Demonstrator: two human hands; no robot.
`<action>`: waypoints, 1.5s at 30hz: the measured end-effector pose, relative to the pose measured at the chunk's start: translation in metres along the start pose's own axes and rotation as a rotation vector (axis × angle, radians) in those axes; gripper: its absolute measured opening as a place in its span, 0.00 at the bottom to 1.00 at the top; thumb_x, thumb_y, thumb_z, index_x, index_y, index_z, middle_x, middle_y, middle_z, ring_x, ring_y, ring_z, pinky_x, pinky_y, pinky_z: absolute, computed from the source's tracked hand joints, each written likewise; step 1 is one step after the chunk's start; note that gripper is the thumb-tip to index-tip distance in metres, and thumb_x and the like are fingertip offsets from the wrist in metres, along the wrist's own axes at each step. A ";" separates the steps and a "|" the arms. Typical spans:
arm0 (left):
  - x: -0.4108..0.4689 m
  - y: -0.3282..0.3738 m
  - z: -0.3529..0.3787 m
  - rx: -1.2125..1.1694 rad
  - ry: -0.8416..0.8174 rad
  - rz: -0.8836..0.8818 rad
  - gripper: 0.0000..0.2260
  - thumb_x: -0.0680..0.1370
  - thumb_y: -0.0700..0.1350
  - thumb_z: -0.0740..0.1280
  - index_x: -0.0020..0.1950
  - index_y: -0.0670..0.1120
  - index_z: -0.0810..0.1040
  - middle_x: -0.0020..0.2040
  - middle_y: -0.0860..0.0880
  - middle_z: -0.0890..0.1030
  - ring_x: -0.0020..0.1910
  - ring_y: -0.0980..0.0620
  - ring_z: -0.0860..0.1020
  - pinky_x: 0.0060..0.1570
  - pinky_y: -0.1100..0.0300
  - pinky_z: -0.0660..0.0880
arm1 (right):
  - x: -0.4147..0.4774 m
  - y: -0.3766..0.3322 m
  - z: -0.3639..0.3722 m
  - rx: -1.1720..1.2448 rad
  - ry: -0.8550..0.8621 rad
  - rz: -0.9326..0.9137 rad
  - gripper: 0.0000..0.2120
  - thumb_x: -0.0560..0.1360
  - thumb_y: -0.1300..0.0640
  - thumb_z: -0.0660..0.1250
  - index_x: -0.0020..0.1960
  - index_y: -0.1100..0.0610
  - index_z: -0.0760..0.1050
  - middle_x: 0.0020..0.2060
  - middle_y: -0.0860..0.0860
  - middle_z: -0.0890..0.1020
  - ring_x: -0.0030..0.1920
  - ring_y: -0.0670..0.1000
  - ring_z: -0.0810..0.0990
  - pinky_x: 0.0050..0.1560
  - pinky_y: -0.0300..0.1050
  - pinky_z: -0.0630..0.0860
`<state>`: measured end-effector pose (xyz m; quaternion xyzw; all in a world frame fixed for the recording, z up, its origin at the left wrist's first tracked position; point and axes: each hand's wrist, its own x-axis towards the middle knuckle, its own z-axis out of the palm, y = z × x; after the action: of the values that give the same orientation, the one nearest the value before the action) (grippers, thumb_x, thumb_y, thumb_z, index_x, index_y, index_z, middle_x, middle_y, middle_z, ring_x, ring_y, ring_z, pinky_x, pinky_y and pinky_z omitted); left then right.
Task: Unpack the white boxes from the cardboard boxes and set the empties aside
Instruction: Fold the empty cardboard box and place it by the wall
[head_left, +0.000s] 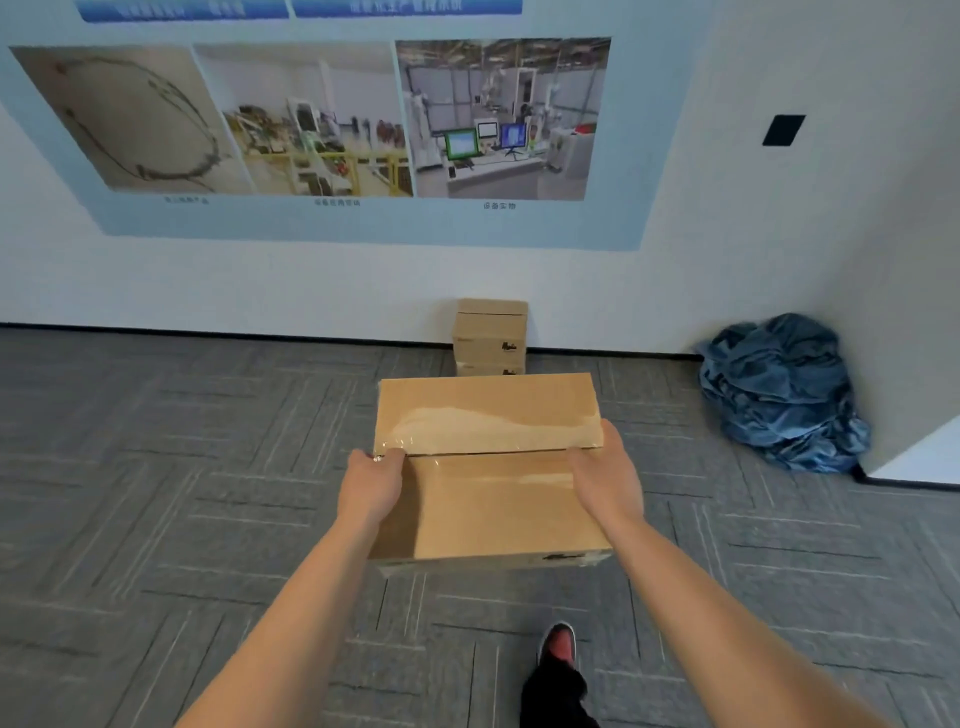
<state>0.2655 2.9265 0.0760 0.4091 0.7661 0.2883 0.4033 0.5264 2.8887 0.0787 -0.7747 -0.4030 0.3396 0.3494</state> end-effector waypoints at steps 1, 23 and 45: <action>0.022 0.011 0.008 -0.001 -0.007 0.007 0.19 0.79 0.53 0.63 0.61 0.39 0.69 0.49 0.46 0.77 0.46 0.46 0.76 0.44 0.52 0.70 | 0.023 -0.005 0.006 0.001 0.006 0.009 0.21 0.78 0.53 0.59 0.70 0.42 0.65 0.44 0.39 0.80 0.40 0.44 0.78 0.35 0.44 0.73; 0.455 0.235 0.102 0.051 -0.039 0.009 0.10 0.81 0.49 0.62 0.58 0.45 0.72 0.48 0.48 0.77 0.43 0.51 0.73 0.42 0.54 0.67 | 0.476 -0.175 0.148 -0.044 -0.104 0.075 0.22 0.79 0.54 0.59 0.70 0.40 0.62 0.40 0.41 0.82 0.36 0.51 0.82 0.31 0.45 0.76; 0.877 0.218 0.329 0.056 -0.297 0.201 0.21 0.80 0.46 0.65 0.72 0.56 0.66 0.60 0.58 0.75 0.58 0.53 0.76 0.49 0.55 0.75 | 0.895 -0.064 0.345 -0.136 0.101 0.034 0.35 0.77 0.46 0.68 0.78 0.47 0.54 0.69 0.51 0.72 0.57 0.54 0.76 0.48 0.49 0.73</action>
<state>0.3338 3.8257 -0.2583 0.5328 0.6609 0.2422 0.4698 0.6211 3.7793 -0.2693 -0.8195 -0.3937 0.2777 0.3103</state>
